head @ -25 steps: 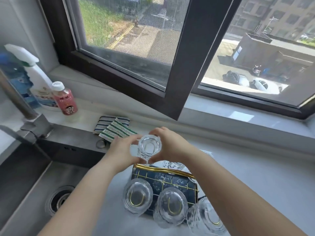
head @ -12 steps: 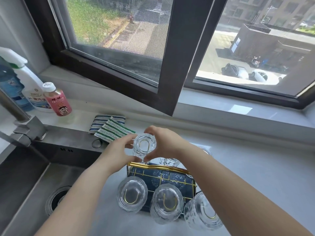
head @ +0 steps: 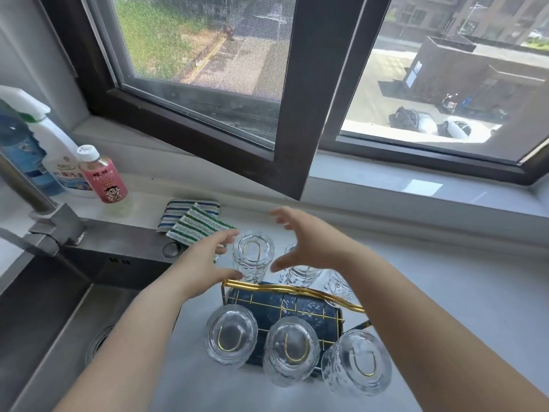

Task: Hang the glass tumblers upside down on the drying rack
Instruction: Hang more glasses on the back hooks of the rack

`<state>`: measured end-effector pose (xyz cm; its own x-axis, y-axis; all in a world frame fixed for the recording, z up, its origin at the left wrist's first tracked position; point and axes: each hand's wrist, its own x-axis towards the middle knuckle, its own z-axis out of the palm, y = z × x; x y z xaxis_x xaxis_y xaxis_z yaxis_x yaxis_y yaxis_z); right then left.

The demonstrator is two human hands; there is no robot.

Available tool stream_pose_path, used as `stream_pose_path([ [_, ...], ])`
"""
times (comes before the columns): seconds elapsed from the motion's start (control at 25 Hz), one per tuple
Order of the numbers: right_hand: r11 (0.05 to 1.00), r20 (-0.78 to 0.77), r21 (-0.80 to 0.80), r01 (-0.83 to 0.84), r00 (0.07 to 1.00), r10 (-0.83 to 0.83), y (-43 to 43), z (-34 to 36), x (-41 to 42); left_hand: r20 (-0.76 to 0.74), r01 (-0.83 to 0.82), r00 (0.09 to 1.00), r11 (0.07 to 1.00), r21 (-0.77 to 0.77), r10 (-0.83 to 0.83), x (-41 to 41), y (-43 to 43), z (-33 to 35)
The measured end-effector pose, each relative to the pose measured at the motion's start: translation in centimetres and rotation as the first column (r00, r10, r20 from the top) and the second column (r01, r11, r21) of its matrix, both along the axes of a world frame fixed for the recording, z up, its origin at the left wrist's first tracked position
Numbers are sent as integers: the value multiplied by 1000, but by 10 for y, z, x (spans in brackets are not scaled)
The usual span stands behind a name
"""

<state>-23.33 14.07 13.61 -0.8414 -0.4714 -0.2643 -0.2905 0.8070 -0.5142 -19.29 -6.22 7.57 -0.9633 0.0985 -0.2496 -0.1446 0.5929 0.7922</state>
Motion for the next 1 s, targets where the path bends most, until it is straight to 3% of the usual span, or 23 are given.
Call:
stream_pose_path([
  [0.12,998,-35,1,61,998,-61,31,8,0,-52,47,997,998,-39,-49,-8,-2,15],
  [0.28,1000,-40,16,24,999,-23,29,3,7,-1,178,984,977,-119,-179,-16,12,22],
  [0.56,984,-73,152,-90,992,102,-8,-13,3,-66,98,992,990,-106,-105,-12,13,14],
  [1.0,995,-90,80,-60,994,68,-4,-17,0,-9,149,989,987,-56,-150,-13,12,17],
])
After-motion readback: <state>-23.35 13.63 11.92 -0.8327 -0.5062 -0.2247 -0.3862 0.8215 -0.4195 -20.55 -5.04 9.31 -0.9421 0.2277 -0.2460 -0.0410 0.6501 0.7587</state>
